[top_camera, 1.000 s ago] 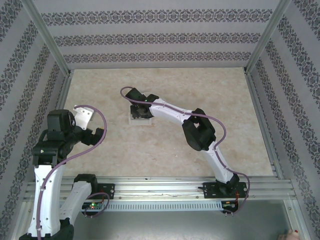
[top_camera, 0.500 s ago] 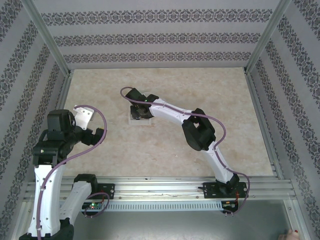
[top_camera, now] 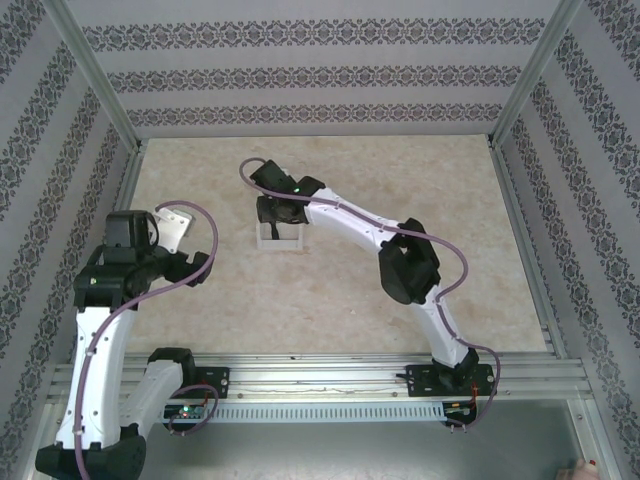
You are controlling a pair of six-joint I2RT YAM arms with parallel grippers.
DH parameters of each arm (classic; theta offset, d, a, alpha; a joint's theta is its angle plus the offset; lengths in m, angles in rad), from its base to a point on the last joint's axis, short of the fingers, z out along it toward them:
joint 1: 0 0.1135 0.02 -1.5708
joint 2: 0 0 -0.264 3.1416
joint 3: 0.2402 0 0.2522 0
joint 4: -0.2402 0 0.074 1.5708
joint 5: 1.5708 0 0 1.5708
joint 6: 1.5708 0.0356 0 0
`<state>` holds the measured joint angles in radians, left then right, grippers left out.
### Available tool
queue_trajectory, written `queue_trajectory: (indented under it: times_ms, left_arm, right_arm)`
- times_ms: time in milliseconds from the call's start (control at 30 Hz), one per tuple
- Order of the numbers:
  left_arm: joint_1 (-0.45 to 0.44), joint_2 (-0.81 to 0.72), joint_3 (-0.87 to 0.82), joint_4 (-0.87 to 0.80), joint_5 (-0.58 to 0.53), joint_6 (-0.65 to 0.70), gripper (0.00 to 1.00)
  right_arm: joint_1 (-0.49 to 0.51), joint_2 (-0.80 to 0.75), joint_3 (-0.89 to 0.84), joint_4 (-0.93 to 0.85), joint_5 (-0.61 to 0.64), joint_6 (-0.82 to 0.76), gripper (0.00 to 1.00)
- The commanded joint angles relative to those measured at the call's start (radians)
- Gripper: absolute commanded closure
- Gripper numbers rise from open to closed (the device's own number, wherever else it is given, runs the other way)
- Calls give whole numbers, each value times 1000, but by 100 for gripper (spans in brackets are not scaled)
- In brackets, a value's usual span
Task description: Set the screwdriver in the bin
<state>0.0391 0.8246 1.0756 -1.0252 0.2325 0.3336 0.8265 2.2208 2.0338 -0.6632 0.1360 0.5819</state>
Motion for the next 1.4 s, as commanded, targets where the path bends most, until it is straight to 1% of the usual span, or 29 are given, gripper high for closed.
queue_trajectory:
  times_ms: [0, 100, 233, 333, 400, 567, 667, 833, 867, 900, 967, 1000, 1133, 1267, 1367]
  left_arm:
    - [-7, 17, 6, 17, -37, 11, 1]
    - [-7, 28, -5, 63, -59, 16, 1]
    - [-7, 53, -25, 143, -96, 5, 1]
    - [-7, 84, -38, 201, -107, -16, 0]
    - [-7, 109, -39, 232, -106, -39, 2]
    - [-7, 157, -38, 301, -83, -78, 16]
    - [-7, 180, -36, 328, -59, -97, 21]
    - [-7, 195, -59, 391, -70, -129, 23]
    - [-6, 196, -65, 406, -76, -138, 23]
    - [-6, 198, -75, 419, -78, -143, 18]
    - [-7, 195, -90, 440, -67, -154, 5]
    - [-7, 194, -99, 448, -49, -156, 1]
    - [-7, 191, -130, 477, 8, -194, 1]
    - [-7, 183, -203, 594, -3, -238, 1]
    - [-7, 177, -261, 695, -39, -277, 1]
  right_arm:
    - [-1, -120, 17, -17, 35, -62, 54]
    - [-3, -206, -50, 4, 39, -89, 53]
    - [-4, -344, -201, 56, 37, -125, 51]
    - [-9, -438, -316, 60, 61, -152, 51]
    - [-16, -512, -413, 77, 75, -168, 50]
    - [-46, -708, -669, 165, 87, -184, 47]
    - [-74, -818, -796, 208, 85, -179, 46]
    - [-117, -971, -963, 249, 73, -183, 44]
    - [-127, -1001, -992, 255, 74, -188, 43]
    - [-134, -1029, -1018, 257, 73, -192, 42]
    - [-152, -1083, -1061, 254, 71, -192, 40]
    - [-161, -1111, -1085, 252, 70, -190, 38]
    - [-209, -1211, -1170, 239, 70, -162, 37]
    - [-233, -1314, -1275, 266, 56, -166, 37]
    - [-242, -1388, -1336, 255, 63, -165, 35]
